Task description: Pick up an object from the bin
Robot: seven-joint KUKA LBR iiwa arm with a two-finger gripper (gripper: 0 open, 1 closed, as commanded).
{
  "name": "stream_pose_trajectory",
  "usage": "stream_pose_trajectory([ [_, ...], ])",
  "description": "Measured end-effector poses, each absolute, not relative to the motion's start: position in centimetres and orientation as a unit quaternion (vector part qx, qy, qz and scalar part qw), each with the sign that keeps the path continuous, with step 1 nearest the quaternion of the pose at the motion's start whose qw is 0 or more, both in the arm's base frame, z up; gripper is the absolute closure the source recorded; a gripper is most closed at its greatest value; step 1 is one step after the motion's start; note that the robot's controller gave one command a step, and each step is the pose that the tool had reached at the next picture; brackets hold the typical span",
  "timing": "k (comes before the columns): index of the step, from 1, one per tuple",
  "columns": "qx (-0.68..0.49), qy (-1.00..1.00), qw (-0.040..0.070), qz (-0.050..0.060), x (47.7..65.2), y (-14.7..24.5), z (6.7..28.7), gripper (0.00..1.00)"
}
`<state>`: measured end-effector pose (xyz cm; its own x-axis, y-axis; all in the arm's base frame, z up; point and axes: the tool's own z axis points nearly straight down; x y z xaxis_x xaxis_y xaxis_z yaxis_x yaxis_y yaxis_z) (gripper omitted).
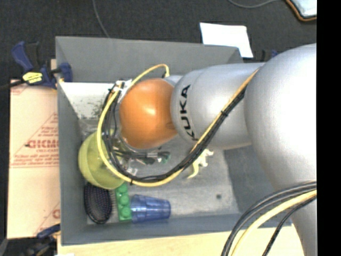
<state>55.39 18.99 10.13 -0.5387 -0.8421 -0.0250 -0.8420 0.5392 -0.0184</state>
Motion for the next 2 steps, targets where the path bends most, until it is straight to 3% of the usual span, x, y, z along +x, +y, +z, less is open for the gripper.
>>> stream_pose_trajectory([
  [2,-0.477,0.879,0.015,-0.002,55.6,18.9,12.8,1.0],
])
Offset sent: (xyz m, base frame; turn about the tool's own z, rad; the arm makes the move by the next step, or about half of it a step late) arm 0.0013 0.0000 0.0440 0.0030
